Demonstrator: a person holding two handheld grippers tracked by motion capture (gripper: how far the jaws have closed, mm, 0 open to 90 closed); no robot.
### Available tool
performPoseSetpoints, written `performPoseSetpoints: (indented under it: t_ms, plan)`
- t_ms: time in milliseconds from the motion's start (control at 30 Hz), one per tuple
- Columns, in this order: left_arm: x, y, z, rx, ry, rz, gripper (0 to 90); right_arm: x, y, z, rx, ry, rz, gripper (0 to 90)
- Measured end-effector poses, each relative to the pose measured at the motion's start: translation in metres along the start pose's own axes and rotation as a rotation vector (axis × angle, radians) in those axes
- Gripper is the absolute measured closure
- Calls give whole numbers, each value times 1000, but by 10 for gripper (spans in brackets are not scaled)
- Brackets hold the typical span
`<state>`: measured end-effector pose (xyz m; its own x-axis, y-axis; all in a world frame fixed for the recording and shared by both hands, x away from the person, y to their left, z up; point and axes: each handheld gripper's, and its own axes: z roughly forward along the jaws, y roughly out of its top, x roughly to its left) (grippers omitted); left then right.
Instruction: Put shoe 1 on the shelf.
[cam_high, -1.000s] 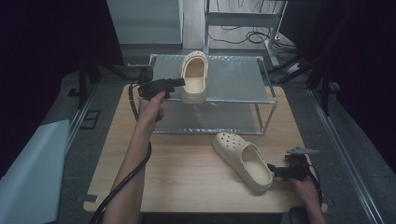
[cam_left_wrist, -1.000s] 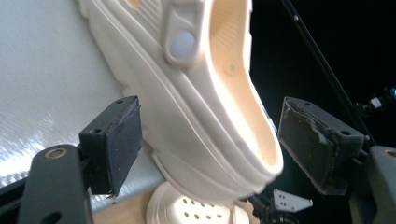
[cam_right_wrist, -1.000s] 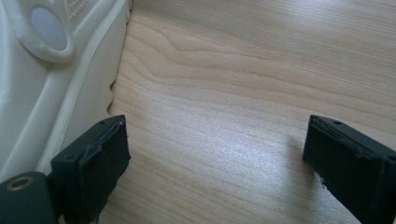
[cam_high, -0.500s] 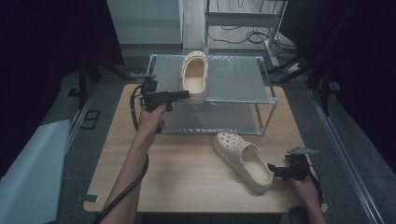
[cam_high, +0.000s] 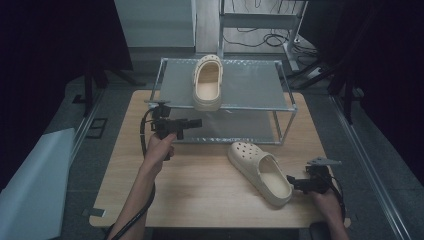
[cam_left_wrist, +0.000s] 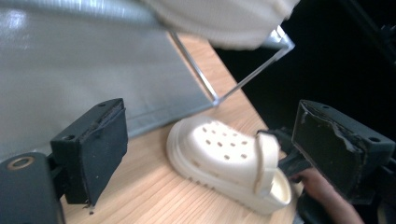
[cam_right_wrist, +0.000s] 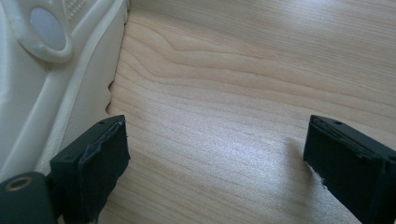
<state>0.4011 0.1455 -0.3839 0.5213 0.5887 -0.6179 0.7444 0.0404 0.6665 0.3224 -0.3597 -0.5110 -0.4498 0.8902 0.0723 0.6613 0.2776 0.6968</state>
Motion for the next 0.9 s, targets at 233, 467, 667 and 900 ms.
performPoseSetpoints:
  t_ms: [233, 467, 667, 900]
  plan:
    - [3, -24, 6, 38, 61, 74, 73, 0, 0, -1, -5, 0, 2, 64]
    - [7, -49, 11, 69, 140, 151, 33, 0, 0, -1, -9, 1, 4, 63]
    - [7, -73, 9, 69, 196, 200, 14, 1, 0, -1, -7, 2, 2, 63]
    - [3, -104, 11, 79, 298, 301, 13, 3, 1, -1, -5, 1, -3, 62]
